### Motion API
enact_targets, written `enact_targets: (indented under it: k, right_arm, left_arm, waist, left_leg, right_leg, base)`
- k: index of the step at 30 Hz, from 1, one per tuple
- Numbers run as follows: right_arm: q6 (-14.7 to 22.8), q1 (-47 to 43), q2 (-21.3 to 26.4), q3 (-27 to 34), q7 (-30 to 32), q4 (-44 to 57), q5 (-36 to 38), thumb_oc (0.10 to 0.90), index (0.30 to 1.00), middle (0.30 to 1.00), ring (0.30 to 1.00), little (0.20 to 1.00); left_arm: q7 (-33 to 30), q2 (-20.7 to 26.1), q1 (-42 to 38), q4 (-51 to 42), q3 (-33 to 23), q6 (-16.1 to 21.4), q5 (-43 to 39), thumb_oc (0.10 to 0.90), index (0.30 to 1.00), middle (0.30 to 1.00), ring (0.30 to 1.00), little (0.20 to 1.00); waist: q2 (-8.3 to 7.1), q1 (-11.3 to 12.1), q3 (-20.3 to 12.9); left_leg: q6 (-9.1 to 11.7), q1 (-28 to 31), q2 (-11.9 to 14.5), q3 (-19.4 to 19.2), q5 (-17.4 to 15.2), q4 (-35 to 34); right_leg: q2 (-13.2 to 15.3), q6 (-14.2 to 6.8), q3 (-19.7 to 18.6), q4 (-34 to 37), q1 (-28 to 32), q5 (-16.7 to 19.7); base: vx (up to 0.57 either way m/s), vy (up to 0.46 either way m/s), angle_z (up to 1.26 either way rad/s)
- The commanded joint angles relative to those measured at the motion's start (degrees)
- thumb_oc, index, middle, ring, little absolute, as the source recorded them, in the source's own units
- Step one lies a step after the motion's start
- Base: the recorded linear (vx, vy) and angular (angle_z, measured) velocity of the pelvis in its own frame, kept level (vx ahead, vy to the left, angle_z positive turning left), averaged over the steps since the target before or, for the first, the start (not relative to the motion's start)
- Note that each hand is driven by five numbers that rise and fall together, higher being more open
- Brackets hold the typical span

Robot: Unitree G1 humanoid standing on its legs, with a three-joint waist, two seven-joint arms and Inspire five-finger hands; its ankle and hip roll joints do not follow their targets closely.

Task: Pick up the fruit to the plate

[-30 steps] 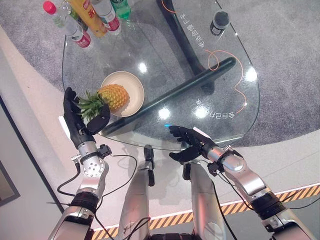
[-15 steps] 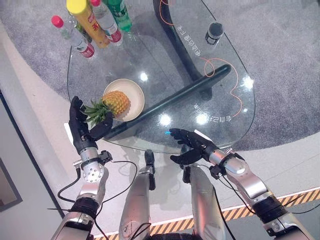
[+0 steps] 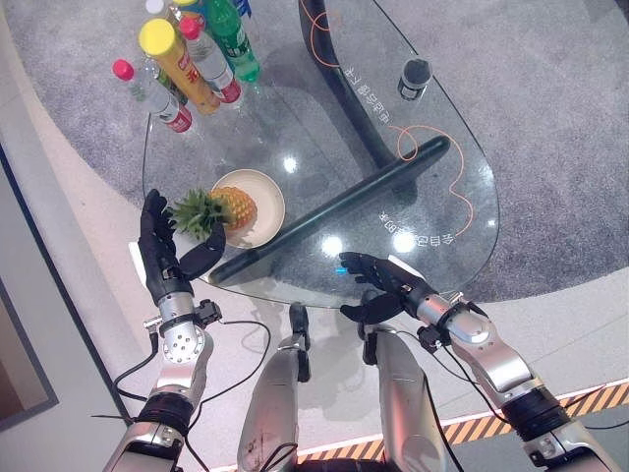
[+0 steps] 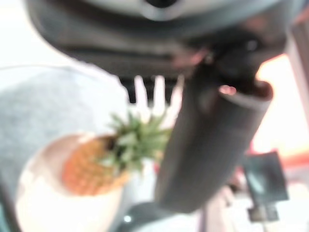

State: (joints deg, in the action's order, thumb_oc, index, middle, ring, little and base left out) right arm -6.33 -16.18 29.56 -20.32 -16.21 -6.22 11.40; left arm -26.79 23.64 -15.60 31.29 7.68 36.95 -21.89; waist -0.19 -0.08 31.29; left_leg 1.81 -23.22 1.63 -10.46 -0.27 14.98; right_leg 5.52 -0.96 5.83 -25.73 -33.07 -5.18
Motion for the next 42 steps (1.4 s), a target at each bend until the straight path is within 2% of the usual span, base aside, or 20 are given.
enact_targets:
  k: [1, 9, 15, 19, 27, 34, 42]
  right_arm:
    - [3.4, 0.5, 0.7, 1.5, -2.1, 7.8, 2.6, 0.800, 0.900, 0.900, 0.900, 0.900]
    - [3.4, 0.9, 0.8, 1.4, -1.8, 7.7, 2.6, 0.800, 0.900, 0.900, 0.900, 0.900]
    - [3.2, 1.3, 0.4, 1.5, -1.7, 7.2, 1.4, 0.800, 0.900, 0.900, 0.900, 0.900]
    - [3.5, 2.3, 0.1, 1.7, -1.8, 7.2, 0.8, 0.800, 0.900, 0.900, 0.900, 0.900]
    - [5.7, 6.7, -0.7, 3.4, -4.9, 5.6, 0.0, 0.800, 0.900, 0.900, 0.900, 0.900]
    - [5.3, 12.1, -2.6, 4.6, -8.1, 3.2, 2.0, 0.800, 0.900, 0.900, 0.900, 0.900]
    - [4.0, 16.3, -6.7, 5.7, -8.0, -3.4, 2.0, 0.800, 0.900, 0.900, 0.900, 0.900]
  left_arm:
    - [-1.5, 4.5, -0.2, -7.0, -4.0, 7.5, 3.7, 0.800, 0.900, 0.900, 0.900, 0.900]
    - [-1.3, 5.1, -0.5, -11.1, -4.2, 8.2, 5.6, 0.800, 0.900, 0.900, 0.900, 0.900]
    - [-1.0, 5.2, -0.2, -13.9, -4.4, 6.9, 5.6, 0.800, 0.900, 0.900, 0.900, 0.900]
    - [-1.3, 4.9, 0.8, -14.0, -4.5, 6.5, 5.0, 0.800, 0.900, 0.900, 0.900, 0.900]
    - [2.0, 2.5, 5.1, -12.5, -6.0, 4.9, 0.6, 0.800, 0.900, 0.900, 0.900, 0.900]
    - [7.1, -0.4, 11.0, -9.4, -6.4, -0.4, -5.1, 0.800, 0.900, 0.900, 0.900, 0.900]
    - [8.8, -4.7, 16.6, -1.6, -5.4, -6.7, -5.6, 0.800, 0.900, 0.900, 0.900, 0.900]
  waist:
    - [1.01, -0.4, -1.5]
    - [1.52, -0.5, -1.5]
    - [2.01, -0.6, -1.5]
    - [1.74, -0.5, -1.5]
    - [0.57, 0.4, -1.8]
    - [-0.29, 1.5, -7.2]
    - [-2.01, 2.6, -14.7]
  left_leg:
    - [-0.7, -2.0, -3.9, 1.0, -3.2, 5.3]
    - [-0.6, -0.9, -4.1, 1.0, -3.5, 5.6]
    - [-0.5, 1.0, -4.3, 0.9, -3.8, 5.6]
    - [-0.4, 2.5, -4.1, 0.9, -3.8, 5.0]
    - [0.0, 10.2, -4.4, 2.4, -3.5, 1.0]
    - [0.8, 15.4, -4.9, 4.4, -2.0, -5.4]
    - [0.8, 22.0, -4.3, 5.7, -1.6, -12.0]
  right_leg:
    - [0.0, -2.3, 5.6, 2.6, 4.8, 0.9]
    - [0.1, -1.9, 5.2, 2.6, 6.0, 0.6]
    - [0.2, -1.5, 5.1, 3.2, 8.3, 0.3]
    - [0.0, -1.5, 5.0, 4.2, 10.1, 0.2]
    - [-0.4, -2.0, 5.8, 9.3, 19.4, 0.3]
    - [-1.2, -2.4, 6.5, 15.8, 26.2, 1.0]
    - [-2.2, -2.4, 7.0, 21.3, 33.0, 1.6]
  base:
    - [0.00, 0.000, 0.00]
    - [0.00, -0.001, 0.00]
    - [0.01, 0.001, 0.00]
    - [0.00, 0.000, 0.00]
    - [0.00, 0.000, 0.00]
    - [0.02, -0.006, 0.12]
    - [0.03, 0.001, 0.11]
